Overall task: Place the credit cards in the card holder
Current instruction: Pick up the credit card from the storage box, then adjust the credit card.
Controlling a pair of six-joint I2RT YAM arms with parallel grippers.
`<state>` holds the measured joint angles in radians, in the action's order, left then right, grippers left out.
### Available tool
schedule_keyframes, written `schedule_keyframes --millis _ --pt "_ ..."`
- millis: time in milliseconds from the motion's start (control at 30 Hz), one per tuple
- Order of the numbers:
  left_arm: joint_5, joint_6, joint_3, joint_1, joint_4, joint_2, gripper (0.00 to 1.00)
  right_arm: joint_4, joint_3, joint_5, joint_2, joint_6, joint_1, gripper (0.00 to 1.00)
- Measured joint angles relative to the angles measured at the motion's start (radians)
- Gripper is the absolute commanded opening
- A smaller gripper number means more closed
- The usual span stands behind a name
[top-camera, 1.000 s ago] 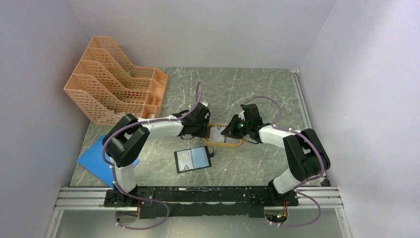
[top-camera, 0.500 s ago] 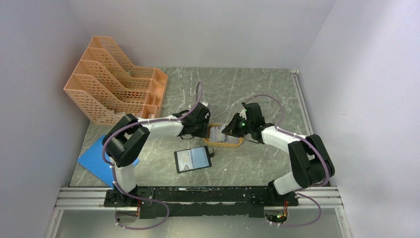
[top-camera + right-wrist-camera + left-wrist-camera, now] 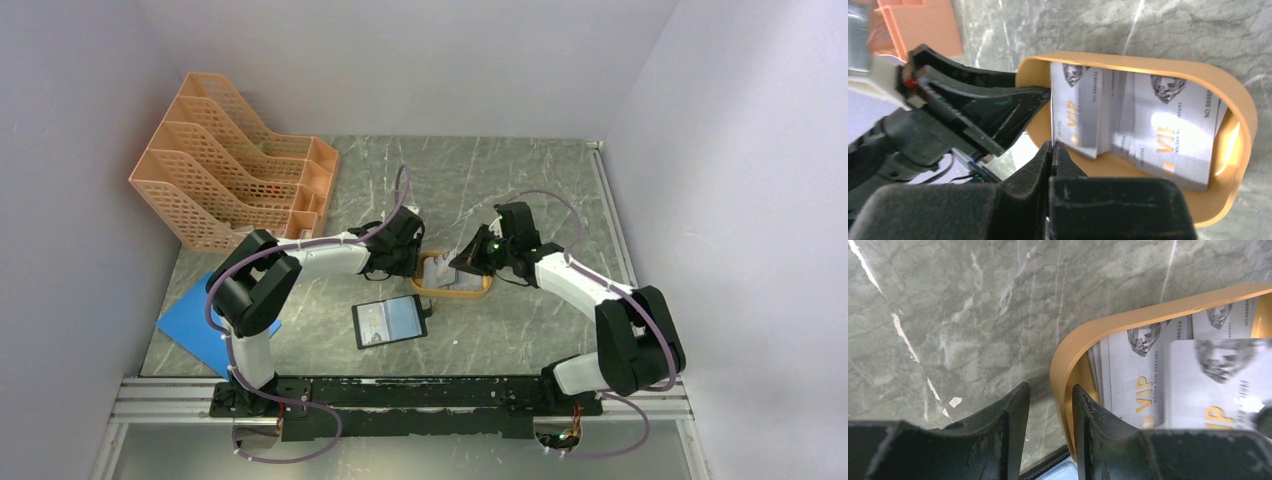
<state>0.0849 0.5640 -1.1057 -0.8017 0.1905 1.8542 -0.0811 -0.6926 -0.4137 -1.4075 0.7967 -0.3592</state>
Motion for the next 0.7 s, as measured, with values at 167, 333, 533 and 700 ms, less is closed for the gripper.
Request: schedule_keyframes --millis 167,333,533,700 --pt "0.025 0.000 -0.014 0.000 0.039 -0.022 0.46 -0.142 -0.100 0.022 0.064 0.089 0.000 0.00" --pt "0.055 0.000 -0.014 0.000 0.062 -0.101 0.49 -0.311 -0.246 0.035 0.076 0.176 0.002 0.00" --pt "0.079 0.000 -0.014 0.000 0.072 -0.201 0.51 -0.451 -0.326 -0.009 0.049 0.239 0.007 0.00" --pt "0.105 0.000 -0.013 0.000 0.091 -0.266 0.51 -0.481 -0.304 -0.044 0.080 0.286 0.007 0.00"
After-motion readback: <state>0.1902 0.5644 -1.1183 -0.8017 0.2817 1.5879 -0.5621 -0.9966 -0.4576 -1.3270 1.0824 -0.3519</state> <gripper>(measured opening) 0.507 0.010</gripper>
